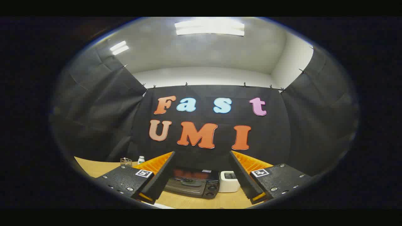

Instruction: Open the toaster oven, put the food inside, and close the toaster oven door.

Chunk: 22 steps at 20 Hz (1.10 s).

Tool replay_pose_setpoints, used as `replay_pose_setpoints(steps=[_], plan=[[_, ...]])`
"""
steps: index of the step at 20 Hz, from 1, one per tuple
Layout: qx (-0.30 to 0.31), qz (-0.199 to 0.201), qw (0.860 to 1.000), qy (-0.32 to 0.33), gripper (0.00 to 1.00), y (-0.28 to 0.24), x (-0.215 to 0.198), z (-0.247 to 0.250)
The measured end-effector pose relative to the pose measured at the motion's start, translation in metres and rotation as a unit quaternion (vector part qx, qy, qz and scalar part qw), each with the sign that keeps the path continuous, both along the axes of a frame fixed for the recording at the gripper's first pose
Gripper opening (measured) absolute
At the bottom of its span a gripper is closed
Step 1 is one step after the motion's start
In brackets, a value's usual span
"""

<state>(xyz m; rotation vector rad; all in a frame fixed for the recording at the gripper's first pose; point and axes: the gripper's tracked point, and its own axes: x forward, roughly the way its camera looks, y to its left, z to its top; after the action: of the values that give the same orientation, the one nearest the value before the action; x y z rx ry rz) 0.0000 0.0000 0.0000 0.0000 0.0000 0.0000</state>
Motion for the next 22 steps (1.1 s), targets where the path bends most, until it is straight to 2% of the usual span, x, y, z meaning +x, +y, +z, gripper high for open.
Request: replay_pose_setpoints(steps=[10, 22], plan=[[0.013, -0.005, 1.000, 0.015, 0.98, -0.005, 0.006, -0.014], [0.022, 0.009, 0.999, 0.048, 0.98, 0.018, 0.027, -0.043]])
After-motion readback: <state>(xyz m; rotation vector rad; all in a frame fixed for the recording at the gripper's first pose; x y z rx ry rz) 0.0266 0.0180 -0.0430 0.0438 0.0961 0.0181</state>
